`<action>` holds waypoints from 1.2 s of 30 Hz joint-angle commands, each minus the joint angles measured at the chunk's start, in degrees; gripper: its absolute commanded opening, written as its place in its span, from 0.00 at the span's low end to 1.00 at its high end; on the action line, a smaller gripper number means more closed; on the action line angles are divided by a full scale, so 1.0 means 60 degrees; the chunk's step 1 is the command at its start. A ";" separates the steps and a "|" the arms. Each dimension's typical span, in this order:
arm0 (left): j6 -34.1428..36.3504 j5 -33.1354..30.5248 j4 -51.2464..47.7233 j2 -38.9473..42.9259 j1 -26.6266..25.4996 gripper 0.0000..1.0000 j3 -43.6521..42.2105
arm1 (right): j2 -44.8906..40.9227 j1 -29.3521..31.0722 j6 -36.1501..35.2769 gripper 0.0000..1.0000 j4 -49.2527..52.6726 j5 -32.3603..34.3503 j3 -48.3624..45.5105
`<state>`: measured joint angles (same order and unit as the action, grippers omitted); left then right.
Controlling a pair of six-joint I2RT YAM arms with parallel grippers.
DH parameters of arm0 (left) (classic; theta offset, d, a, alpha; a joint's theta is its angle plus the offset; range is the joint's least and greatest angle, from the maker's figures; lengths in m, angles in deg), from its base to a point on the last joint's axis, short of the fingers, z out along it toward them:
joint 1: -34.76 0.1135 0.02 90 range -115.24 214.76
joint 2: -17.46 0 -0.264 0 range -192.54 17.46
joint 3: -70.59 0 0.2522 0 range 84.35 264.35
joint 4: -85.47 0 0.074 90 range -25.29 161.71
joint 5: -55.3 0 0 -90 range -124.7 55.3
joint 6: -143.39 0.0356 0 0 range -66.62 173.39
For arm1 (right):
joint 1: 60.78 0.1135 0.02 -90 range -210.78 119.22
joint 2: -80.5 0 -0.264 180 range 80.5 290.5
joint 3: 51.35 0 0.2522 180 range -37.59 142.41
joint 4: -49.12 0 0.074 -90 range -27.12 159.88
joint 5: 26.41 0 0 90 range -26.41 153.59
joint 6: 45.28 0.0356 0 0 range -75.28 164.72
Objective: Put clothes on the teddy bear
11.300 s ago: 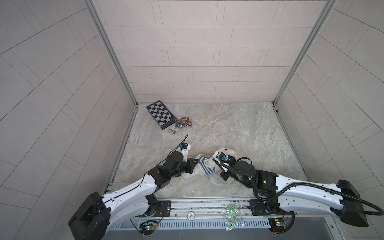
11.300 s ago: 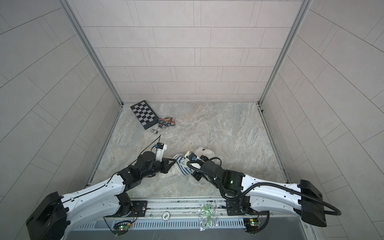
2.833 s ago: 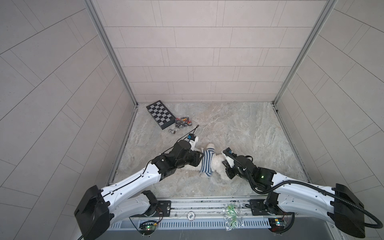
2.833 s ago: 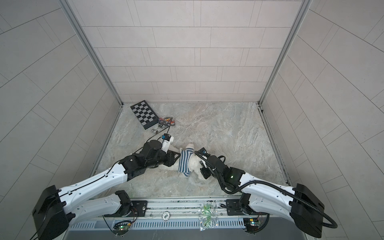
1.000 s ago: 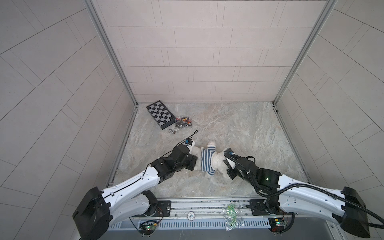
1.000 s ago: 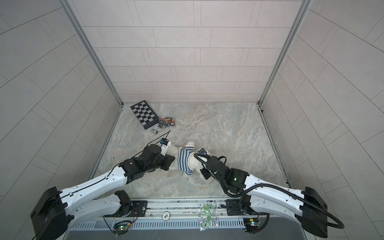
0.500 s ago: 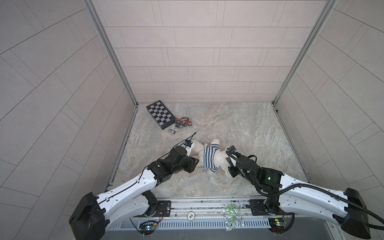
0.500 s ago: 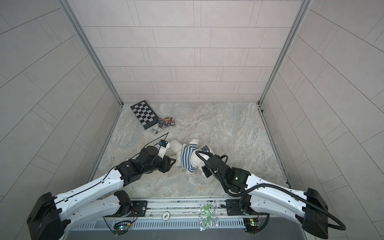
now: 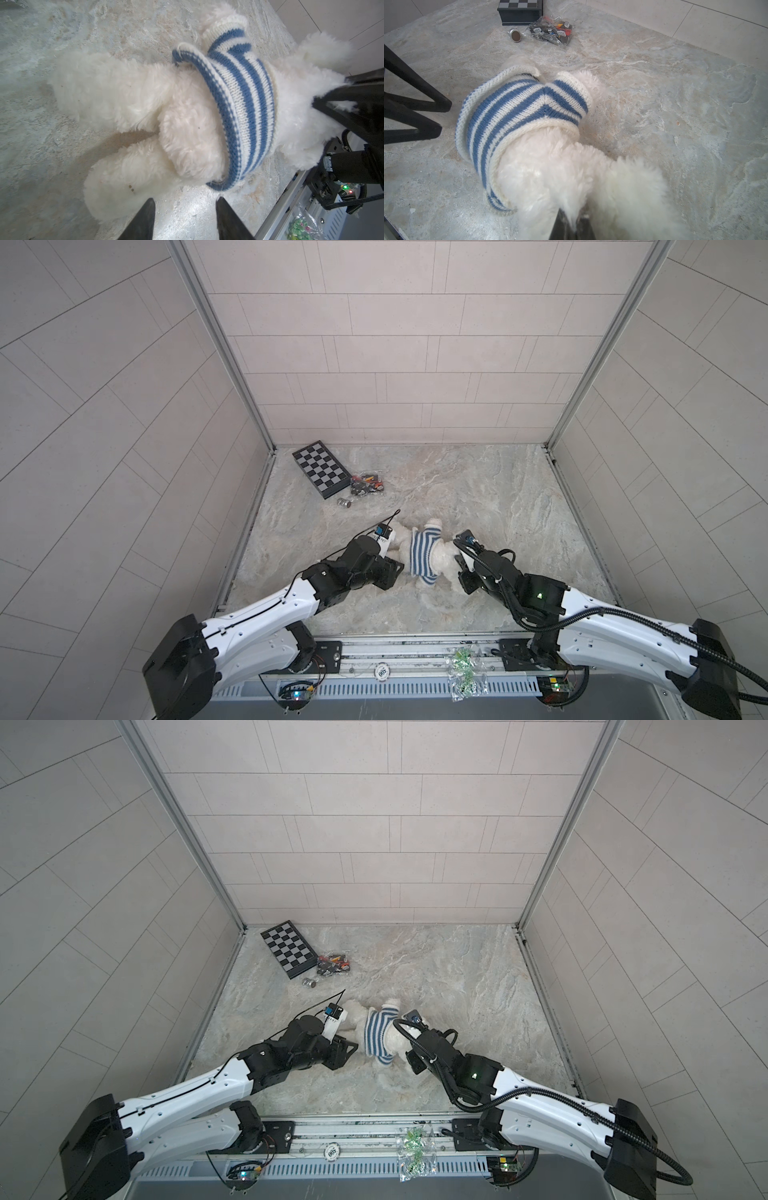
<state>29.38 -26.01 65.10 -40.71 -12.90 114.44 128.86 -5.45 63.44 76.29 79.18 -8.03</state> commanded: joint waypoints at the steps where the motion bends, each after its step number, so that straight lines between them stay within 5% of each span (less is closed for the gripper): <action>1: -0.0128 -0.0128 0.0448 0.0038 -0.0109 0.51 -0.0209 | -0.0279 -0.0150 0.0241 0.00 -0.0178 -0.0111 0.0116; 29: -0.0427 0.0008 0.1591 -0.0908 -0.0810 0.47 0.0754 | -0.0834 -0.0330 0.0315 0.00 -0.0038 -0.0504 -0.0282; 36: -0.0541 -0.0145 0.1395 -0.1655 -0.0804 0.30 0.1138 | -0.0825 -0.0330 0.0322 0.00 -0.0125 -0.0543 -0.0304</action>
<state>26.23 -26.16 74.02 -50.07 -17.52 119.75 124.88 -7.22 64.29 77.29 75.77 -9.60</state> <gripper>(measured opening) 0.319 0.069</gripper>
